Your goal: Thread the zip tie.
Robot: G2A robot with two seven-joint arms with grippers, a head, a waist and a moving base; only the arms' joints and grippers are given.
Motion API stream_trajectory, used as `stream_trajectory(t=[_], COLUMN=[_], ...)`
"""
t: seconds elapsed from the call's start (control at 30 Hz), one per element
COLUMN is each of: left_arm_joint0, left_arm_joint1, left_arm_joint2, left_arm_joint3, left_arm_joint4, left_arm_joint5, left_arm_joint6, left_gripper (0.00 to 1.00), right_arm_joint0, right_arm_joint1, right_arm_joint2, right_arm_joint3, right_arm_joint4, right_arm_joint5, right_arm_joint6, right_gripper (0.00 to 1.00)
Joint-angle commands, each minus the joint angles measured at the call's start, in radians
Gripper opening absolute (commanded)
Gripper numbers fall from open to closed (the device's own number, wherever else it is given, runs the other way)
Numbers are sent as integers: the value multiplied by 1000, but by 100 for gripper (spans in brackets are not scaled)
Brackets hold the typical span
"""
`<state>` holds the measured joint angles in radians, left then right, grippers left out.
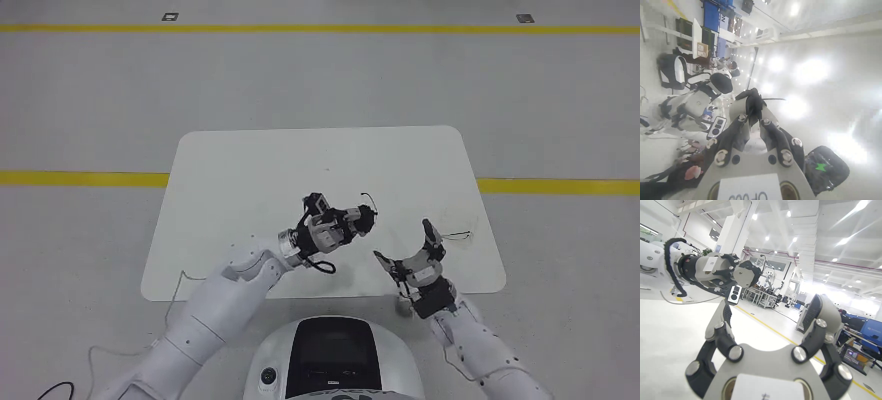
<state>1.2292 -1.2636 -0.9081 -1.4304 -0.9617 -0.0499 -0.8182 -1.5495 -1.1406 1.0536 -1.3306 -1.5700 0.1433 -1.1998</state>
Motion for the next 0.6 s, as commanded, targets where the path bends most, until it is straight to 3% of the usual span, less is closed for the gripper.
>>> stream_trajectory(t=[0.0,0.17,0.57], left_arm_joint0=[3,6,6], left_arm_joint1=[-2,-6,-6], left_arm_joint2=[0,2,2], left_arm_joint3=[0,5,4], left_arm_joint4=[-45,-95,-100], left_arm_joint5=[16,31,33], left_arm_joint6=[-13,-28,-36], left_gripper=[0,0,0], right_arm_joint0=[6,38,35], right_arm_joint1=[5,21,18], right_arm_joint2=[-9,-50,-44], right_arm_joint3=[-1,-14,-43], right_arm_joint4=[0,0,11], right_arm_joint5=[27,89,101], right_arm_joint6=[-11,-44,5], right_gripper=[100,100,100])
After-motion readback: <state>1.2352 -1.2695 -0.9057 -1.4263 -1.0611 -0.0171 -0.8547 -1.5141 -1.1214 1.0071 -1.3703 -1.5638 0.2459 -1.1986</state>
